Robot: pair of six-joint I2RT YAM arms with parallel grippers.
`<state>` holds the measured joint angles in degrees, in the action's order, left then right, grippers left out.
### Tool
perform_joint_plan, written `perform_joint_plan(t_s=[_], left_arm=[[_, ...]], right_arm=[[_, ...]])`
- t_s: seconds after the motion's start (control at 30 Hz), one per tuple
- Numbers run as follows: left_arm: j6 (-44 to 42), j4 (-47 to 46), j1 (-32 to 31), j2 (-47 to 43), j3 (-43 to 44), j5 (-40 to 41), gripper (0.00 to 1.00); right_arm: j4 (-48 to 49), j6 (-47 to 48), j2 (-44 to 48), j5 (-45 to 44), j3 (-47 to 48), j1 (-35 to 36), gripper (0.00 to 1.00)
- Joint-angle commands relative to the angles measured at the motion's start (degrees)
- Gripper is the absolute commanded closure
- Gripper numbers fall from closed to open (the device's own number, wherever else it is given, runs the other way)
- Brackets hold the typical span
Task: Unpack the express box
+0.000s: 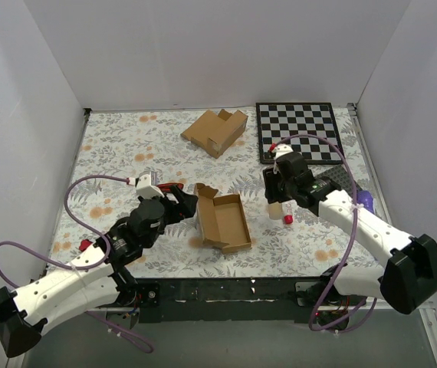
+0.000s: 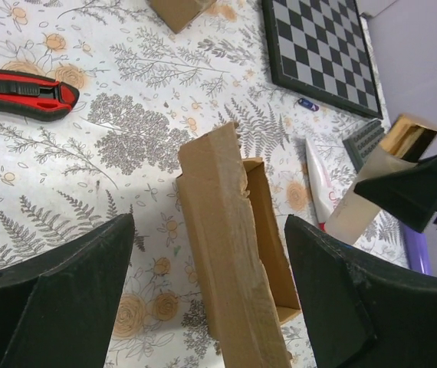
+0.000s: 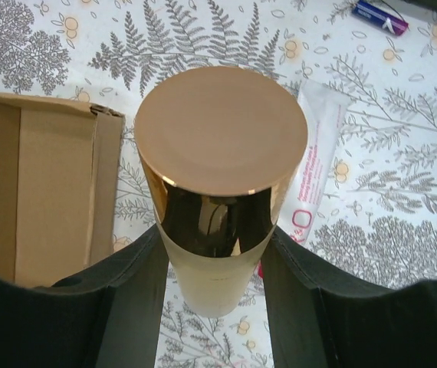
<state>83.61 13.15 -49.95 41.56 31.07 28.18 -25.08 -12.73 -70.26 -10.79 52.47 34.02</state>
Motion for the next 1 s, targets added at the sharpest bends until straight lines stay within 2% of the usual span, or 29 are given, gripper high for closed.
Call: perform_joint_plan(t_s=[0.0,0.07,0.1,0.13,0.23,0.43,0.5,0.63,0.97], left_arm=[[0.7,-0.7,0.1,-1.5,0.6,1.4,0.21],[1.0,-0.2,0.1,-1.7,0.5,1.4,0.21],[1.5,-0.1,0.1,-1.8,0.3,1.4,0.21],[1.9,-0.1,0.1,-2.3,0.2,1.4,0.21],[3.0,0.3,0.1,-3.3,-0.5,1.2,0.21],[3.5,-1.0,0.1,-5.2,-2.7,0.4,0.2],[3.7,-1.5,0.1,-6.0,-2.9,0.4,0.2],[4.0,-1.3,0.1,-6.1,-3.4,0.2,0.19],[4.4,-0.9,0.1,-7.3,-4.4,0.5,0.17]], right_arm=[[10.2,1.0,-4.5,-0.1,4.2,0.6,0.99],[10.6,0.9,-5.3,-2.2,4.1,0.8,0.99],[13.9,1.0,-4.1,-3.0,-0.3,0.8,0.99],[22.4,1.2,-2.6,-4.5,-2.9,0.8,0.99],[38.3,2.9,2.7,-8.5,-12.7,0.7,0.99],[57.4,7.4,3.6,-12.9,-21.6,0.7,0.99],[58.7,7.8,1.9,-12.9,-22.4,0.7,0.99],[69.4,8.4,0.6,-12.7,-27.1,0.8,0.99],[71.6,7.2,-2.1,-11.8,-31.3,0.8,0.97]])
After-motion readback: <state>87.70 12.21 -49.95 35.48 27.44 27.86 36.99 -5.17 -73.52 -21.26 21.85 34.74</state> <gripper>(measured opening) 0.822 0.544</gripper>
